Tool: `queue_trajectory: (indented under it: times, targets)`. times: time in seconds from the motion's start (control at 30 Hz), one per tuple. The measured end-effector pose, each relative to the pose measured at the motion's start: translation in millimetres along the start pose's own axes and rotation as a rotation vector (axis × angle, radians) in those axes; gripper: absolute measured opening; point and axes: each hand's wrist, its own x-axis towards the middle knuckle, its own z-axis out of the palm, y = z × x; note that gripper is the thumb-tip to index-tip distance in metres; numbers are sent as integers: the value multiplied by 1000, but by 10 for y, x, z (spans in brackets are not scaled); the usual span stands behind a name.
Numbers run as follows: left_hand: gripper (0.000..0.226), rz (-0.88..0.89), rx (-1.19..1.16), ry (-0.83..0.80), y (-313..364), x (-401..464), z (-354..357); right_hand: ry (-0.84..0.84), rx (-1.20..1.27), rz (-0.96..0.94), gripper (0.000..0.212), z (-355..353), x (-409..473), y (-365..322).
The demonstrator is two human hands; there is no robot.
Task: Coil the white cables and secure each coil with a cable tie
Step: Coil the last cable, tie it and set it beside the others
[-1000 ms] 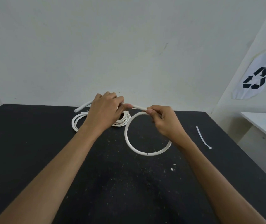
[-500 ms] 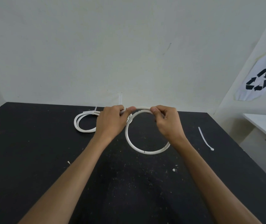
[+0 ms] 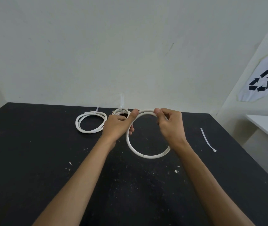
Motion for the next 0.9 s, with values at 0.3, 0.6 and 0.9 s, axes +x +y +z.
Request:
queue_trajectory:
  times: [0.3,0.6,0.9]
  targets:
    - [46,-244,-223,-331,81,50,-251,12,33,13,41,-42,13,33]
    - [64,-328,-254,-598,106,-70,-332,-17,31,-48,38,-187,28,65]
    - [49,-174,-562,-248,9,-69,50,158,217,135,42,19,-56,166]
